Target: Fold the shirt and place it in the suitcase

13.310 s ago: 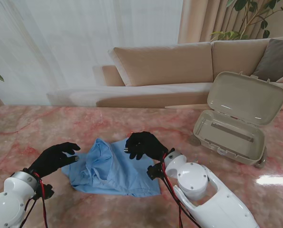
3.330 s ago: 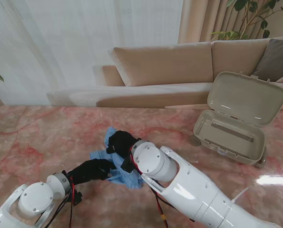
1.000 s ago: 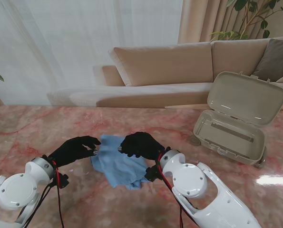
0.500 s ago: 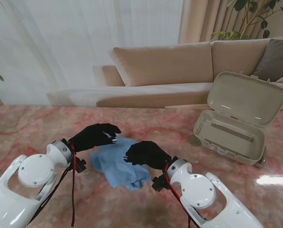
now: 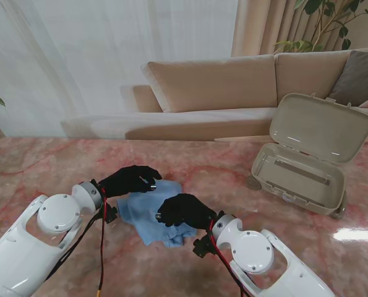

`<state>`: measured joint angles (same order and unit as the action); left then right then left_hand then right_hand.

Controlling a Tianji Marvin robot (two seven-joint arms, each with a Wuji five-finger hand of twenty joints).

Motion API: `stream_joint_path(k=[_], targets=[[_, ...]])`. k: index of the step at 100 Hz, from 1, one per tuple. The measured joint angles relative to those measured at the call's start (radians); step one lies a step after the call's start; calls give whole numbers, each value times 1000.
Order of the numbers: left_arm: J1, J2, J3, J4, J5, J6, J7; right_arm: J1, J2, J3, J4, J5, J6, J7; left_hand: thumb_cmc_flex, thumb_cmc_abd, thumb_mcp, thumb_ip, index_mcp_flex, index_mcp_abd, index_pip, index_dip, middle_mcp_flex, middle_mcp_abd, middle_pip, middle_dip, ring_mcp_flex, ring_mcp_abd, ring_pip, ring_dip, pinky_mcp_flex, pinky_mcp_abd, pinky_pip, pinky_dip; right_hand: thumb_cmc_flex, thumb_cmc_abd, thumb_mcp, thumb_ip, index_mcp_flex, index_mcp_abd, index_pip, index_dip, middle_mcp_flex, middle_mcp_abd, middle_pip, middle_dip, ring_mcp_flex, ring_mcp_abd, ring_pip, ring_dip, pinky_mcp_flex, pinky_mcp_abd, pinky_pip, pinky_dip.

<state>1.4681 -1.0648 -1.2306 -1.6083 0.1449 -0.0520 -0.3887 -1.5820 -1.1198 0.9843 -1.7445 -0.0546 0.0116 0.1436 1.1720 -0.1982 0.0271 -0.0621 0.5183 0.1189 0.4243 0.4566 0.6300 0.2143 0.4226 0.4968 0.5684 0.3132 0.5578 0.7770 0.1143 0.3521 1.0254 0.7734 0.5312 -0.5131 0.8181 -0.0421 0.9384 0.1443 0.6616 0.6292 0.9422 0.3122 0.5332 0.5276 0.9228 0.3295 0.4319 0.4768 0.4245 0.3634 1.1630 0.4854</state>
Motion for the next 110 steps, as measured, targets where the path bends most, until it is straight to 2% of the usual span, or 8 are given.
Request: stream_joint_path(k=[22,47,73,96,110], targets=[[-18,1,10,67,19,-1,-18,32,0,-39,57,62,-12,55,0,0,0,0,0,0,0,0,0,0,0,0,0,0,0,0,0,0,1,0,0,0,0,0,0,0,0,0,0,0,2,0,0,0,-3,0,1,-11,0,-13],[-42,2,28,137,34,-11,-14,66,3,-80,105,70,-22,98,0,0,0,0,0,0,7,0,0,0,0,0,6,0,0,0,0,-1,11,8,0,0,0,0,0,0,0,0,0,0,4,0,0,-2,-7,0,-8,-24,0,-25],[-75,-5,60,211,-1,-19,-1,119,8,-126,170,82,-25,156,0,0,0,0,0,0,7,0,10,-4,2,7,14,0,1,1,0,-7,12,8,0,0,0,0,0,0,0,0,0,0,8,0,0,-11,-7,0,-9,-39,0,-37],[-84,-9,68,231,-16,-21,-3,156,8,-151,214,84,-21,174,0,0,0,0,0,0,19,0,10,-8,3,9,14,-1,1,1,-2,-14,13,9,0,6,0,0,0,1,0,-1,0,0,9,0,0,-16,-2,0,-6,-44,0,-38],[-80,-9,59,225,-22,-19,-12,149,7,-132,210,79,-19,174,0,0,0,0,-1,0,19,0,10,-2,3,8,6,-1,1,1,-3,-14,13,9,0,6,0,0,0,1,3,-4,0,-1,10,0,0,-16,3,0,1,-45,1,-38]])
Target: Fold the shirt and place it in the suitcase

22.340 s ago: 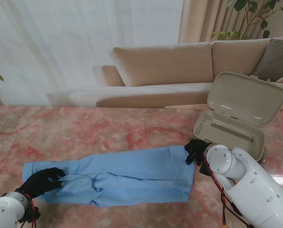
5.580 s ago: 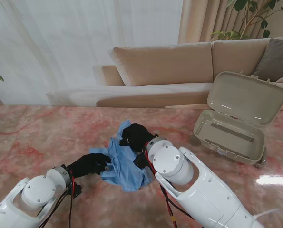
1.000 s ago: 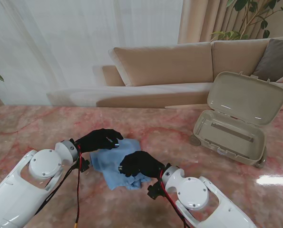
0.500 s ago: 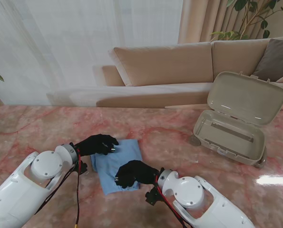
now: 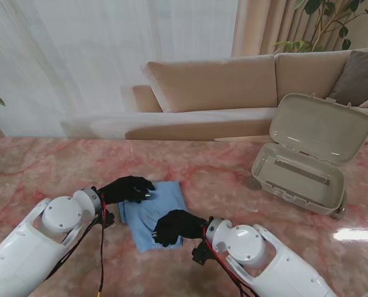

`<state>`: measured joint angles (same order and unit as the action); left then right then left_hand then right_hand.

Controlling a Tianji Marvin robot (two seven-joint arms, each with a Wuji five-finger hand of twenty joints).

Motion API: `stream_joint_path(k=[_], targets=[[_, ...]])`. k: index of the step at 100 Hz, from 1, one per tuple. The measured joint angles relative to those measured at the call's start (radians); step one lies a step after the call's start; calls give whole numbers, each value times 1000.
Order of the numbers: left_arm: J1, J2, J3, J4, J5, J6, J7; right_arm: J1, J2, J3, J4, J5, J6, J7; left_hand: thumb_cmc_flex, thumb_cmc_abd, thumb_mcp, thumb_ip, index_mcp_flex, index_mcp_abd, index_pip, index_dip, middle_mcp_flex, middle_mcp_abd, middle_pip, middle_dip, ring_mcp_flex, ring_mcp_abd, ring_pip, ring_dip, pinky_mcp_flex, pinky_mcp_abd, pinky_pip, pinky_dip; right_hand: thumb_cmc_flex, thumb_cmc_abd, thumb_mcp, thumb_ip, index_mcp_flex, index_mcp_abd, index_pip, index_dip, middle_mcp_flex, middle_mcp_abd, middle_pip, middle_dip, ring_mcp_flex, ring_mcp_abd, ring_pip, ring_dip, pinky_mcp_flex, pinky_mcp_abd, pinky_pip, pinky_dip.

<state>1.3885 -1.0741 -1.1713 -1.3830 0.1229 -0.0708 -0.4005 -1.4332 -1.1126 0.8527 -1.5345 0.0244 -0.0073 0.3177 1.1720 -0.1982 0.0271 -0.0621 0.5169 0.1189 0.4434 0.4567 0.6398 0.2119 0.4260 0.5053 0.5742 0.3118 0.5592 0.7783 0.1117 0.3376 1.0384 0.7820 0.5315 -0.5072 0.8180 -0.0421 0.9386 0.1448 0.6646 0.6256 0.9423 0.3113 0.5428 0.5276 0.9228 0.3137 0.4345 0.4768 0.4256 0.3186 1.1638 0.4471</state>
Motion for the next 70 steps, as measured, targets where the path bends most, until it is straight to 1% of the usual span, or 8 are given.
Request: stream_joint_path(k=[9,22,37,44,48,55,61,70], targets=[[16,0,-19,-24,-1,9,-2,-31,0,44,-37,-11,7,-8,0,0,0,0,0,0,0,0,0,0,0,-1,-6,0,0,0,0,2,0,0,0,1,0,0,0,0,0,0,0,0,0,0,0,2,0,0,0,11,2,0],[43,0,-46,-77,0,25,6,-92,6,109,-128,-35,14,-31,0,0,0,0,0,0,0,0,0,0,0,-1,-6,0,-1,-1,2,13,-2,-5,0,2,0,0,0,0,0,0,0,0,1,0,0,2,0,0,0,19,12,0],[56,-1,-69,-124,7,44,30,-152,10,177,-208,-145,10,-60,0,0,0,0,0,0,0,0,0,0,0,-1,-6,0,-1,-1,2,13,-4,-7,0,2,0,0,0,0,-6,0,-3,-3,-3,-10,0,2,-1,-1,-12,20,13,0],[56,-4,-76,-133,15,54,49,-174,13,203,-228,-191,5,-70,0,0,0,0,0,0,0,0,0,0,0,-3,-6,0,-1,-4,2,13,-4,-7,-9,12,0,0,-3,0,-62,-1,-15,-5,-37,-37,-13,2,-17,-12,-16,20,13,-1],[53,-6,-77,-133,19,59,58,-186,16,215,-235,-205,3,-77,0,0,0,0,0,0,0,0,0,0,0,-3,-6,0,-1,-9,2,13,-4,-7,-25,29,-7,9,-3,0,-117,33,-19,-5,-61,-63,-25,-1,-49,-47,-18,20,9,-12],[44,-8,-75,-130,21,66,66,-206,19,233,-244,-202,3,-84,0,21,0,0,0,0,0,0,-16,1,-5,-5,-7,0,-22,-21,2,13,-16,-9,-25,30,-2,15,-12,4,-167,64,-39,-6,-113,-112,-60,-8,-116,-114,-28,19,-17,-37],[28,-12,-68,-116,20,66,91,-222,21,246,-249,-178,2,-81,0,31,0,0,0,0,0,0,-16,2,-15,-19,-18,1,-45,-40,1,13,-29,-21,-25,30,-2,15,-15,10,-178,66,-59,-6,-140,-147,-85,-11,-142,-143,-30,17,-41,-61],[-5,-23,-52,-78,11,67,137,-240,28,265,-255,-108,6,-24,-1,63,0,0,-1,0,-3,-5,-43,11,-39,-40,-47,2,-79,-72,-15,13,-65,-49,-25,30,-2,15,-19,11,-179,66,-72,-5,-152,-161,-97,-15,-164,-161,-42,17,-53,-74]])
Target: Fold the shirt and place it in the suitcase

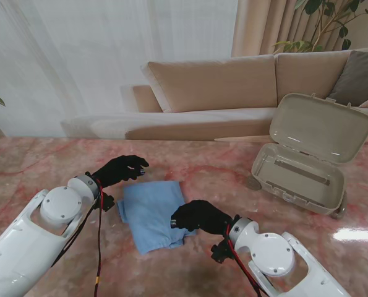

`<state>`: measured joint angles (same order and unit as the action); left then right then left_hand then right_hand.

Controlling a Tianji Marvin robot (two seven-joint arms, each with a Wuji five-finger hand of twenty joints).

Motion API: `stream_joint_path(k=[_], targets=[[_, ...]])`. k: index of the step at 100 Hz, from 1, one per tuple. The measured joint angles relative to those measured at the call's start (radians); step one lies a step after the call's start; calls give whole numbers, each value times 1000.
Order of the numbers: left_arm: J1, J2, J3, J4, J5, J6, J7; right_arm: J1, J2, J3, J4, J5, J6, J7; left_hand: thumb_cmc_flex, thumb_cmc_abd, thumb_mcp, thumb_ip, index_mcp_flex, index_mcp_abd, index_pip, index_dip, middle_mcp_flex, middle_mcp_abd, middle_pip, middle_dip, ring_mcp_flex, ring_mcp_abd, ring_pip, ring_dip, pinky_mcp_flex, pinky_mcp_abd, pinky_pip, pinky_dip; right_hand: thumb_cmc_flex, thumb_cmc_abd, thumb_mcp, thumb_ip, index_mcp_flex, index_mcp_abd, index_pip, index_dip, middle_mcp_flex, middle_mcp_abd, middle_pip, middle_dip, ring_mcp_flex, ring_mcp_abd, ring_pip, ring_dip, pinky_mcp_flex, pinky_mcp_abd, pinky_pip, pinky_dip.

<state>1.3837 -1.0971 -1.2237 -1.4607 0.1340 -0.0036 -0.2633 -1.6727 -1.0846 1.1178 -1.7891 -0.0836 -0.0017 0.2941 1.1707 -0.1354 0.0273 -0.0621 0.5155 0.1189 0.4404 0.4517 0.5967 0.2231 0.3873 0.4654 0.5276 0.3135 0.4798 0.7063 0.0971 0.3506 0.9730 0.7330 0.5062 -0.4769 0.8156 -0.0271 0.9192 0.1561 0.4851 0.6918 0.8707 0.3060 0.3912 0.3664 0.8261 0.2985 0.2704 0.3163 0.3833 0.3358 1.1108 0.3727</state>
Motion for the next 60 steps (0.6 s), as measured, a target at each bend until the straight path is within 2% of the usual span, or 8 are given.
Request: stream_joint_path(k=[5,8,23,34,36,60], targets=[[-20,-4,9,21,-4,4,-3,-5,5,5,-3,22,3,33,-27,1,-14,0,-1,0,-22,-7,-14,4,-12,-6,-19,0,-22,-15,-10,0,-14,-20,0,10,-3,0,-1,0,0,0,0,0,0,-9,0,0,0,-5,3,0,0,-1],[-33,-4,15,33,-6,7,-11,-6,8,5,-4,22,5,42,-33,11,-20,10,-1,0,-22,-8,-27,5,-21,-14,-19,0,-33,-23,-18,0,-18,-25,0,14,-9,0,-1,0,0,0,0,1,0,-10,0,0,2,-8,3,0,0,-2],[-104,-7,63,112,-45,12,-37,-9,15,1,-1,20,6,41,-51,23,-22,10,-26,0,-37,-15,-19,5,-21,-15,-19,0,-35,-36,-24,0,-25,-43,0,30,-29,0,-1,13,-11,0,-2,6,0,-13,0,0,18,-19,2,0,-13,-17],[-143,-10,92,167,-68,9,-69,-2,17,-11,16,67,10,56,-51,23,-22,10,-26,0,-37,-16,-19,5,-21,-15,-19,0,-35,-37,-32,0,-25,-52,0,40,-39,1,-1,15,-11,0,-2,16,0,-23,0,8,26,-30,2,1,-23,-28],[-148,-11,96,175,-69,8,-75,0,17,-13,20,76,11,60,-51,23,-22,10,-26,0,-37,-16,-19,5,-21,-15,-19,0,-35,-37,-32,0,-25,-52,0,42,-39,11,-1,16,-11,0,-2,17,0,-23,0,9,27,-30,1,2,-25,-29],[-167,-8,114,218,-61,-3,-139,22,17,-32,57,98,25,89,-51,23,-22,10,-26,0,-37,-16,-19,5,-21,-15,-19,0,-35,-37,-32,0,-25,-53,1,52,-60,11,-1,26,-11,0,-2,25,0,-23,0,29,39,-30,25,30,-42,-53]])
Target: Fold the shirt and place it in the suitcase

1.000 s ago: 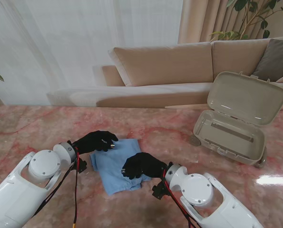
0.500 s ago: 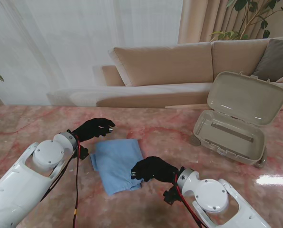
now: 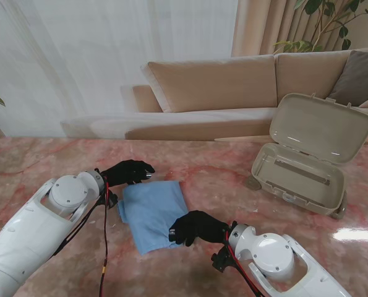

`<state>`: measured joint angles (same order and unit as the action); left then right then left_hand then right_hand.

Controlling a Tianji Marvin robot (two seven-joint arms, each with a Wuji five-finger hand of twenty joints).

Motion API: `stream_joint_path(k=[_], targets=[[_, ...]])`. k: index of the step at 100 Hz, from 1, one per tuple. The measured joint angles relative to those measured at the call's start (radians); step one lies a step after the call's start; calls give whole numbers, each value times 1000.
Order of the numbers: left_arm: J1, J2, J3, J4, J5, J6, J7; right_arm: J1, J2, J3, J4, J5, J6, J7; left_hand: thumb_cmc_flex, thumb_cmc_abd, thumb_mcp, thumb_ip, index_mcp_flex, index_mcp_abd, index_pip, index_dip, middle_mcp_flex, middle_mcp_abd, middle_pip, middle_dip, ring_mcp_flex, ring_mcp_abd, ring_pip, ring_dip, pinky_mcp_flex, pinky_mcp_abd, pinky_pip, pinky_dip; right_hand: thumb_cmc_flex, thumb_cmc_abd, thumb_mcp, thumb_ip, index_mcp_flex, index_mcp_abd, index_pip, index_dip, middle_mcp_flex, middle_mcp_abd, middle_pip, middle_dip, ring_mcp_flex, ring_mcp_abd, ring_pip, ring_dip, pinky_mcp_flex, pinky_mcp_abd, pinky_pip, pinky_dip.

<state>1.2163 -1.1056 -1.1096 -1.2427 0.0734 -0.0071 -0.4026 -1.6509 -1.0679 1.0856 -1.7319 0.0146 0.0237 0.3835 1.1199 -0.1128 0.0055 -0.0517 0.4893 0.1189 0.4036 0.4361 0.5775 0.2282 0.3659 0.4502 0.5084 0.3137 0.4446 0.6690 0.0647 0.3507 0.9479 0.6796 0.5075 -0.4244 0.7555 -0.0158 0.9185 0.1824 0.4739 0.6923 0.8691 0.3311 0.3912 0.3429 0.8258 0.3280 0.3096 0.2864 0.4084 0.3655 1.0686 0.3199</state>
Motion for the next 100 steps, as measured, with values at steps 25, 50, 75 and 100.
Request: stream_joint_path(k=[25,50,75,100], targets=[[38,24,-30,-27,54,2,-52,31,-2,-15,40,14,41,4,0,0,0,0,0,0,0,0,0,0,0,0,-2,0,0,-5,0,0,0,0,0,1,-3,0,0,2,0,2,0,5,1,0,0,2,2,-2,2,12,-22,-14],[88,51,-61,-76,95,9,-112,54,-6,-16,64,-1,74,0,-1,30,0,0,-22,0,-13,-3,-7,0,0,-3,-26,0,-6,-5,0,0,0,-1,0,1,-3,0,0,2,0,12,10,5,13,0,0,3,19,-12,-5,12,-22,-25],[181,73,-119,-191,114,89,-168,74,-9,-5,82,-24,98,0,-13,40,0,0,-29,0,-38,-19,-14,5,-6,-11,-26,12,-6,-5,4,0,14,8,0,1,-3,0,0,2,0,13,10,4,13,0,-15,3,23,-12,-31,0,-22,-26],[298,88,-170,-330,147,167,-191,105,-9,7,110,-51,126,14,-35,62,0,-8,-29,11,-74,-32,-14,17,-7,-11,-26,51,1,3,12,2,23,14,0,1,-3,1,0,2,0,13,11,-2,13,2,-15,1,14,-12,-48,-3,-22,-26]])
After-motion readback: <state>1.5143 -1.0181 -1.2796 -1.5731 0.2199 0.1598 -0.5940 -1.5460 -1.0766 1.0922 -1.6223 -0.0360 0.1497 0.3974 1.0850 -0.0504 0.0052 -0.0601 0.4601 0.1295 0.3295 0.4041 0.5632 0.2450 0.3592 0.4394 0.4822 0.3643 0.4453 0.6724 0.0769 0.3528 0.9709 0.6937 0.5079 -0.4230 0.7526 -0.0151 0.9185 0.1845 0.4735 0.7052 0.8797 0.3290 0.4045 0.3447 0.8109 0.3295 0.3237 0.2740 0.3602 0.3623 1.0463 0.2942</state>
